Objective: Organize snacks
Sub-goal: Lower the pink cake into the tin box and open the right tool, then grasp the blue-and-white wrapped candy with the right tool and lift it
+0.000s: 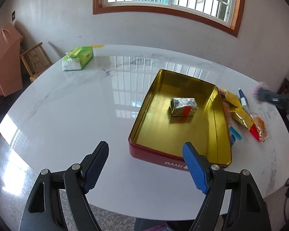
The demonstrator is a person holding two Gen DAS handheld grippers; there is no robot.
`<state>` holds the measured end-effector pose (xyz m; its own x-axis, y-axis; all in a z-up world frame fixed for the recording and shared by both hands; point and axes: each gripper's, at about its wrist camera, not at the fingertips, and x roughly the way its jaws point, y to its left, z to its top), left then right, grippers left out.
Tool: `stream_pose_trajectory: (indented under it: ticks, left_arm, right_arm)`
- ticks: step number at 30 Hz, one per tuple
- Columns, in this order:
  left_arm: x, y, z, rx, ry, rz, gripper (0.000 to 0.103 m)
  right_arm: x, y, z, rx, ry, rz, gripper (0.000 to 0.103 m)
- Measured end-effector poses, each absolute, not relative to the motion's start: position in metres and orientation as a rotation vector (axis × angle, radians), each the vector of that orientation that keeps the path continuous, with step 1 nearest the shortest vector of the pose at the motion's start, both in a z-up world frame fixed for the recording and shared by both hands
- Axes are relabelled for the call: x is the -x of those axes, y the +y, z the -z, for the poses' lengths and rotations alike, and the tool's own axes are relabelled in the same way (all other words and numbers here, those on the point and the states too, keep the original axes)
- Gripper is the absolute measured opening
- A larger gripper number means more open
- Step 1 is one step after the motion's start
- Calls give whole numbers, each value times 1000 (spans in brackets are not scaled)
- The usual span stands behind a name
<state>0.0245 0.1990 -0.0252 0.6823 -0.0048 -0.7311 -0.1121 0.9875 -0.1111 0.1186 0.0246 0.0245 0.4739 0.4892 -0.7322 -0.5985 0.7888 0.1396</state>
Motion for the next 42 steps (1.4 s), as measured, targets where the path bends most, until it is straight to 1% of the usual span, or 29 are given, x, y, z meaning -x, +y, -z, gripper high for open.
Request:
stream_pose_trajectory:
  ticks: [3,8,13,21,26,28,29,30,32,35,39,42]
  left_arm:
    - [-19,206,21,173,811,-48,79]
    - [-14,216,17,192,799,-37,79]
    - [-18,225,24,218,825,-29,79]
    - [-24,230,34,246,846,-5,79]
    - [-25,227,33,229,838,5,79]
    - [-26,224,33,214,840,9,79]
    - [-27,222,32,208,841,8,79]
    - [-27,221,32,203,843,7,79]
    - [-28,217,31,192,845,11,79]
    - [-28,211,29,168,841,7,79]
    - [-29,202,29,134,850,9,79]
    - [-28,196,28,118,855,20,79]
  right_arm:
    - [-132,54,0,188,948,-694,45]
    - [-147,88,32,281,1057,-686,45]
    - [-169,101,50,339,1131,-631,44]
    - [-204,124,53,405,1136,-567,45]
    - [-219,131,51,431,1103,-538,45]
    - [-224,129,49,392,1091,-531,47]
    - [-226,129,48,377,1083,-527,53]
    - [-226,126,44,356,1062,-520,65]
    - [-219,119,32,317,1000,-505,74]
    - [-206,105,7,231,896,-514,75]
    - [-171,61,-29,73,746,-534,84]
    - [-141,13,-37,-1,677,-493,87]
